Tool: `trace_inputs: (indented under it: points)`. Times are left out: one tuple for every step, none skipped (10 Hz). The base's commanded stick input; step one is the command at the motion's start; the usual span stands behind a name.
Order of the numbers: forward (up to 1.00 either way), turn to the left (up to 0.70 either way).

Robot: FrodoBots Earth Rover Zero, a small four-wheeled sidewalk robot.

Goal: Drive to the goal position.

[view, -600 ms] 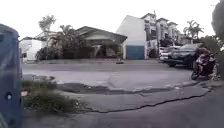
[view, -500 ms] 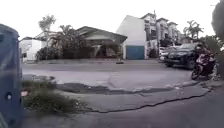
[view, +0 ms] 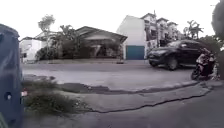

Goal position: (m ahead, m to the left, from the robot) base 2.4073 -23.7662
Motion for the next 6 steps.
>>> trace_inputs:
  points:
    - [0.00, -0.30]
    - [0.00, -0.30]
    - [0.00, -0.30]
    - [0.00, -0.30]
    - [0.00, -0.30]
    - [0.00, -0.30]
